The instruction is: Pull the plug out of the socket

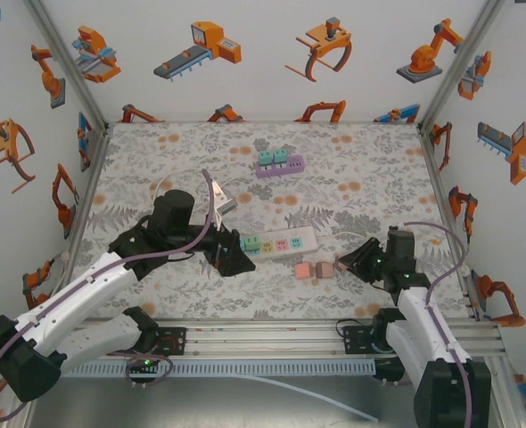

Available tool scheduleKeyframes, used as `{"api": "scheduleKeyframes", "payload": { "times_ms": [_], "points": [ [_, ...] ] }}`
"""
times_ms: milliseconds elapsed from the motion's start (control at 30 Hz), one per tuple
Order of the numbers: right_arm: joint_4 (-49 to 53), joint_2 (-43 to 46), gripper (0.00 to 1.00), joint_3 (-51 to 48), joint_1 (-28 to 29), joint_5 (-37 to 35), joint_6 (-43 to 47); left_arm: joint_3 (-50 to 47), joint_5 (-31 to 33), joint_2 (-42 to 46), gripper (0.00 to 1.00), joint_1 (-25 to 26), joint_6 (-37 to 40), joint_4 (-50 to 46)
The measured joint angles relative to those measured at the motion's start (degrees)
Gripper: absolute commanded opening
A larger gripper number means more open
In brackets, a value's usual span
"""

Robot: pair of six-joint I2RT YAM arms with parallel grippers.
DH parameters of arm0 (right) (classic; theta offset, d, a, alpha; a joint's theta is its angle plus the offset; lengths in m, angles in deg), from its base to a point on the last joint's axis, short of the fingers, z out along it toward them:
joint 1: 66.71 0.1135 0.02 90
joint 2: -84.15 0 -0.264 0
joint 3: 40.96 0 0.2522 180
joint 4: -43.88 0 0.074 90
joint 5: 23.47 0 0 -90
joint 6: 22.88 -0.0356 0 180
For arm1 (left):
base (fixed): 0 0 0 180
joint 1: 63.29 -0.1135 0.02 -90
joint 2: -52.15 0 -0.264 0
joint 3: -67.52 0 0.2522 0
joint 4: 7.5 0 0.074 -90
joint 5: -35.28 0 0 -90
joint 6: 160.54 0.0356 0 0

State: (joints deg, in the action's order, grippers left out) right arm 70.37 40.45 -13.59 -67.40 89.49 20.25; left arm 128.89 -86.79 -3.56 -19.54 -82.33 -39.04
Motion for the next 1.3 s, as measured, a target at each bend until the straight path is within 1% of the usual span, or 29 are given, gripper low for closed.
{"api": "scheduleKeyframes", "payload": {
  "times_ms": [233, 367, 500, 767, 867, 967, 1067, 1200, 1300],
  "points": [
    [0.2, 0.3, 0.35, -0.6, 0.0, 2.3, 0.3, 0.0, 1.7, -0.1, 0.97, 0.5, 0.1, 0.0],
    [1.9, 0.5, 0.40, -0.6, 0.0, 1.9, 0.4, 0.1, 2.4, -0.1, 0.97, 0.5, 0.2, 0.0],
    [4.1, 0.2, 0.48, -0.6, 0.0, 0.8, 0.3, 0.1, 3.2, -0.1, 0.97, 0.7, 0.2, 0.0],
    [6.3, 0.2, 0.52, 0.6, 0.0, -1.5, -0.1, 0.1, 4.8, -0.1, 0.97, 0.9, 0.2, -0.3],
    [8.1, 0.7, 0.55, 1.3, 0.0, -3.1, -0.3, 0.1, 5.9, -0.1, 0.97, 0.9, 0.2, -0.8],
    [10.4, 2.6, 0.61, 1.9, 0.0, -4.9, -0.6, 0.3, 6.9, -0.1, 0.97, 0.9, 0.3, -1.4],
    [12.2, 5.0, 0.62, 2.5, 0.0, -6.5, -0.7, 0.3, 8.1, 0.0, 0.97, 0.9, 0.3, -1.7],
    [13.4, 8.0, 0.62, 4.6, 0.0, -7.0, -0.6, 0.3, 11.5, 1.2, 0.97, 0.9, 0.3, -2.4],
    [12.3, 9.3, 0.62, 6.4, 0.0, -6.0, 0.3, 0.3, 16.6, 2.5, 0.97, 0.9, -0.2, -3.4]
  ]
}}
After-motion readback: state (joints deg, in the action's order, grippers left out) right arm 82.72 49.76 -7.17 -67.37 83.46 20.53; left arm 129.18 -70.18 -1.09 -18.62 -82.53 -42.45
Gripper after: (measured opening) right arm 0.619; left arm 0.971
